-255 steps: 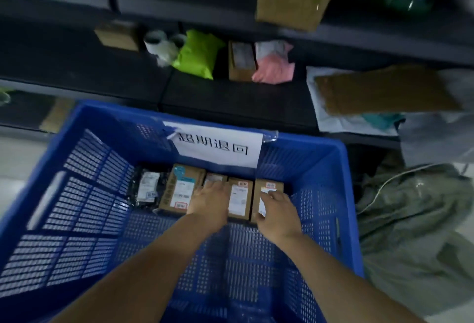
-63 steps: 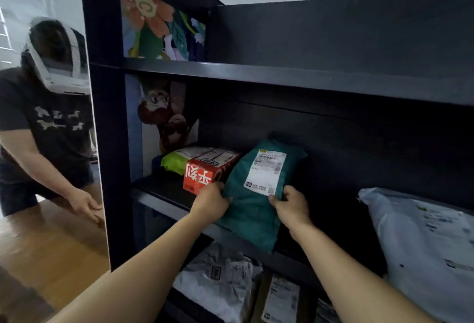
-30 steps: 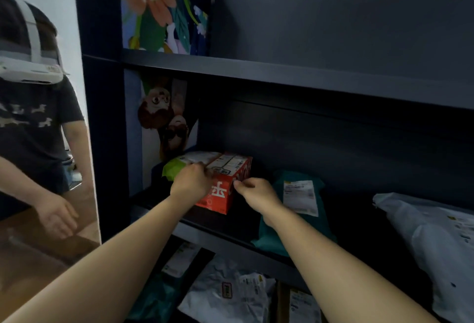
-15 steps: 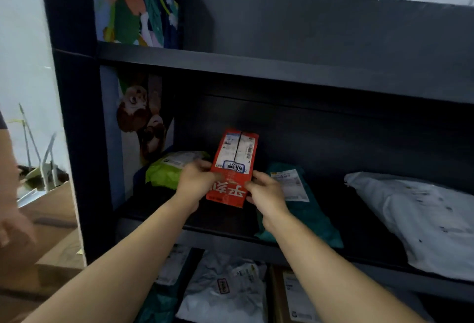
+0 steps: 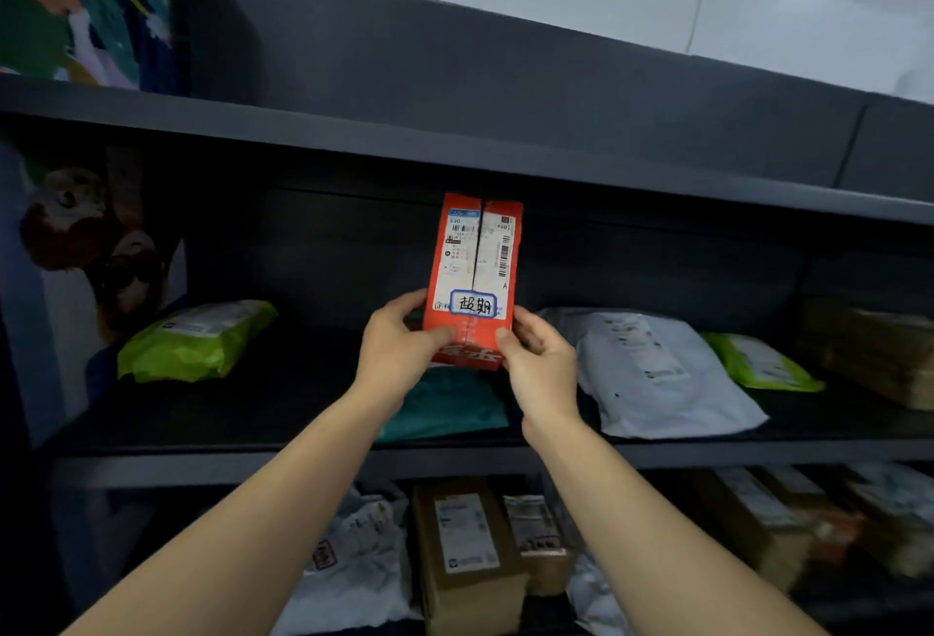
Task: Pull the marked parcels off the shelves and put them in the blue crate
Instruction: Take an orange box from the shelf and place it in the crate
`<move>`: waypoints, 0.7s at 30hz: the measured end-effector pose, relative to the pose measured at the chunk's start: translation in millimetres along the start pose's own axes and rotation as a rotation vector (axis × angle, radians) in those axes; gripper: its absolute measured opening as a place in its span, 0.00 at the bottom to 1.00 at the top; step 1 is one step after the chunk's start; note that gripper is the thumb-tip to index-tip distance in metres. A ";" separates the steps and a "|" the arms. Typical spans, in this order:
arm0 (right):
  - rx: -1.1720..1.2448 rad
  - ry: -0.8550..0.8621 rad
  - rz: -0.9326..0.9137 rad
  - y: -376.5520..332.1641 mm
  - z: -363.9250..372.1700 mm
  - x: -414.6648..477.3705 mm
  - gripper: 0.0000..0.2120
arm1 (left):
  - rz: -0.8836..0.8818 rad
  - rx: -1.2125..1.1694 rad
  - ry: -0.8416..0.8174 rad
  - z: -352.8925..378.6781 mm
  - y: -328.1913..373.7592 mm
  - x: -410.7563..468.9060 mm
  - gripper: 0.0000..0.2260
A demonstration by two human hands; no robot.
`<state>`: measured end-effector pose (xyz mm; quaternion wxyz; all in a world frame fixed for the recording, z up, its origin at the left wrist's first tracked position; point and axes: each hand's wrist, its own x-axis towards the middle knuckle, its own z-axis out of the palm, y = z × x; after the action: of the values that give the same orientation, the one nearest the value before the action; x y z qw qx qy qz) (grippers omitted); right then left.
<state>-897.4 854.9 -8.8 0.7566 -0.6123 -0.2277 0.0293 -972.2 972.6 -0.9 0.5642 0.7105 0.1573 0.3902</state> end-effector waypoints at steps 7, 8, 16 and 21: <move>-0.061 0.125 -0.001 -15.9 -115.6 -20.6 0.16 | -0.006 -0.040 -0.110 100.0 19.0 -52.0 0.23; -0.069 0.142 -0.007 -19.3 -134.1 -24.8 0.16 | 0.000 -0.049 -0.127 116.0 22.2 -61.4 0.22; -0.155 0.271 -0.018 -50.5 -287.1 -69.6 0.16 | -0.004 -0.130 -0.247 243.3 46.0 -142.3 0.16; -0.241 0.354 0.004 -59.1 -381.4 -100.5 0.16 | -0.024 -0.161 -0.343 323.7 54.1 -197.6 0.17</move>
<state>-856.1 459.5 -40.2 0.7060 -0.6944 -0.0917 -0.1046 -874.7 604.7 -44.5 0.6423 0.7172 0.0357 0.2679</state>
